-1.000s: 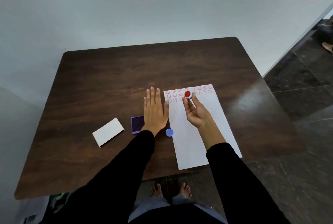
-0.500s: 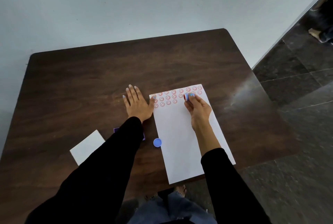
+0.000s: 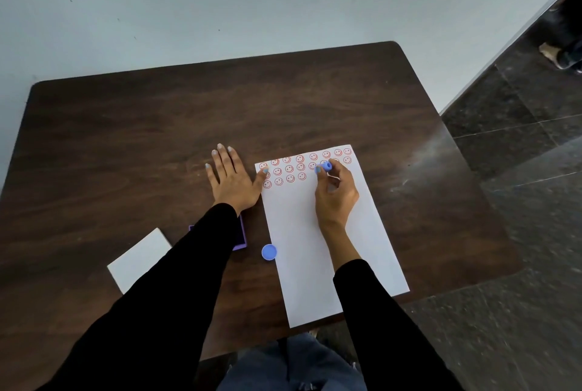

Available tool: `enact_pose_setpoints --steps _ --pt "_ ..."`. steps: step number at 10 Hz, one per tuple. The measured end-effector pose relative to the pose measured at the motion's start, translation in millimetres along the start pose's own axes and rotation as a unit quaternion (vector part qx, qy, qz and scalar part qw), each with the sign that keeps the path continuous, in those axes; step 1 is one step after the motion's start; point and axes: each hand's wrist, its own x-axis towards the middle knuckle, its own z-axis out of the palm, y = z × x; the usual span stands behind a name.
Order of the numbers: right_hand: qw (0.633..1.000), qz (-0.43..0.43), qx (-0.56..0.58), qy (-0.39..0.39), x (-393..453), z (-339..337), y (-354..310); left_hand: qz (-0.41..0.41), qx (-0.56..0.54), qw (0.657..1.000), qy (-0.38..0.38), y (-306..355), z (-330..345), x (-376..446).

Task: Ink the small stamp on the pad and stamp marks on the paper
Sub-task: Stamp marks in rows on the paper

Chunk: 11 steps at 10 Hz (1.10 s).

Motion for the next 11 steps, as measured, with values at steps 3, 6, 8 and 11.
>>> enact_pose_setpoints --steps 3,6,8,11 --pt "0.995 -0.050 -0.067 -0.045 -3.1 -0.6 0.2 0.004 -0.003 1.000 0.003 -1.0 1.6 -0.6" --pt "0.989 -0.073 -0.112 -0.057 -2.6 0.7 0.5 0.000 0.001 1.000 -0.001 0.8 -0.5 -1.5" --pt "0.985 -0.092 -0.129 -0.061 -3.1 1.5 1.0 -0.002 0.006 1.000 -0.001 1.1 -1.4 -1.9" --pt "0.987 -0.085 -0.118 -0.069 -1.5 2.7 -2.4 -0.002 0.004 1.000 -0.002 1.1 -1.6 -2.1"
